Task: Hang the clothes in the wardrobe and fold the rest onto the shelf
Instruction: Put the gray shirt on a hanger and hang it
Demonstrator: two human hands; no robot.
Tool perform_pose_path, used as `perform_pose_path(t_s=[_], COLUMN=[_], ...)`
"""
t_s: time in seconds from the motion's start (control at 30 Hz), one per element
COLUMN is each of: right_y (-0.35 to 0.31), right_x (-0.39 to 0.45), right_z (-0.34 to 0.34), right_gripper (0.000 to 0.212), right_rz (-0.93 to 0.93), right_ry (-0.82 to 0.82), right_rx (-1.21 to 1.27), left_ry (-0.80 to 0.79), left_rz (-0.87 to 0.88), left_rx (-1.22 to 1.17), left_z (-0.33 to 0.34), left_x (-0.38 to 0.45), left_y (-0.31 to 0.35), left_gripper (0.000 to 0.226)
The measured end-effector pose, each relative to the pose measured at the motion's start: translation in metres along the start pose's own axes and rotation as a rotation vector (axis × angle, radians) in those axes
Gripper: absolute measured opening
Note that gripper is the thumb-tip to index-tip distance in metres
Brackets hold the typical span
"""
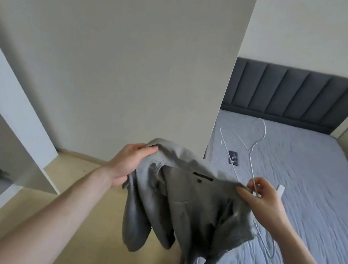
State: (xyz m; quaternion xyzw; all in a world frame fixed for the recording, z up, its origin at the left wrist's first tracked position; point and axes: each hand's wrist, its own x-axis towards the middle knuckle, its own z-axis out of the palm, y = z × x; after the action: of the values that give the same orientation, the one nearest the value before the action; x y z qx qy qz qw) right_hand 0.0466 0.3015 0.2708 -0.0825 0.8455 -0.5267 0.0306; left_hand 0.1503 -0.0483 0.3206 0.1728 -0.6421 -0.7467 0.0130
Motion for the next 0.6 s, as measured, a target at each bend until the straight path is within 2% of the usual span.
perform_pose_path(t_s=[0.13, 0.3, 0.43, 0.6], right_y=[-0.02, -0.043, -0.053, -0.062], right_x=[-0.016, -0.044, -0.06, -0.071], right_z=[0.014, 0.025, 0.026, 0.024], right_gripper=[0.016, 0.036, 0.03, 0.032], right_rz=[-0.06, -0.169, -0.225, -0.187], right_ry=[-0.057, -0.222, -0.274, -0.337], right_rx=[-0.059, -0.024, -0.065, -0.044], left_ry=[-0.055, 0.141, 0.261, 0.367], left_rz=[0.024, 0.03, -0.001, -0.053], left_rx=[0.072, 0.319, 0.472, 0.502], left_z=[-0.006, -0.025, -0.052, -0.08], left_x=[-0.003, 0.001, 0.003, -0.002], left_y=[0.02, 0.017, 0.009, 0.004], left_gripper=[0.028, 0.028, 0.028, 0.015])
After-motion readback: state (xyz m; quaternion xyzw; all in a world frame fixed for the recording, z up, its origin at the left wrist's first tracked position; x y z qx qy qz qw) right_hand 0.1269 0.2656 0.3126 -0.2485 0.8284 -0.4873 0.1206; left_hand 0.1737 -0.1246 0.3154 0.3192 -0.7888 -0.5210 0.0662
